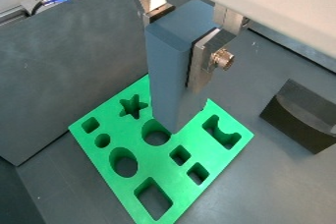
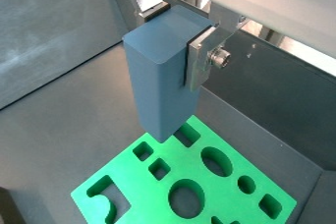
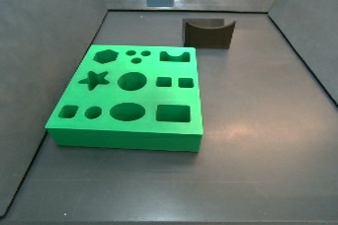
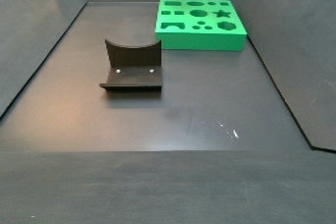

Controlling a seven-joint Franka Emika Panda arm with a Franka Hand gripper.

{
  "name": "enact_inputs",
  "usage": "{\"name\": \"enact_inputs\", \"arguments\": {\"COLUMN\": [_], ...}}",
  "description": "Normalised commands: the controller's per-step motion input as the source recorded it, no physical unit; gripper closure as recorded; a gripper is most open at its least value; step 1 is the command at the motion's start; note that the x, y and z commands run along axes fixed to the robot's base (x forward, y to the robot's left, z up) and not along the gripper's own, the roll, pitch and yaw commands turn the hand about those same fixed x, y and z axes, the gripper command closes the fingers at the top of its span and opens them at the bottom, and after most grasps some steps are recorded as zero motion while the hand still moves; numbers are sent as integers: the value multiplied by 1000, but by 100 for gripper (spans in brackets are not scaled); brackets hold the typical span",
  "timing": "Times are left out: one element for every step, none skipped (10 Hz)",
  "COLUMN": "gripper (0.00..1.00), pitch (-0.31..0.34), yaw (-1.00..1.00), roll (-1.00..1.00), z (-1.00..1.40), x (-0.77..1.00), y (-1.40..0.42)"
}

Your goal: Insert the rectangle object.

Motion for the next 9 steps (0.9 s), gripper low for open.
{"name": "enact_inputs", "arguments": {"gripper": [100,100,100,100,100,100,100,100,100], "pitch": [-177,-164,-140,-140,-200,-197,-180,-161,-70], "yaw": [-691,-543,-409,-394,-551,-966,-989,-986,-969], "roll": [71,109,103,94,56,0,0,0,0], "z": [-857,-963,-954,-934,-797,-586,-600,-583,-546], "x": [17,206,343,354,137,-49,-43,-37,0], "y": [-431,-500,-571,-571,-520,-203,-169,-166,-166]}}
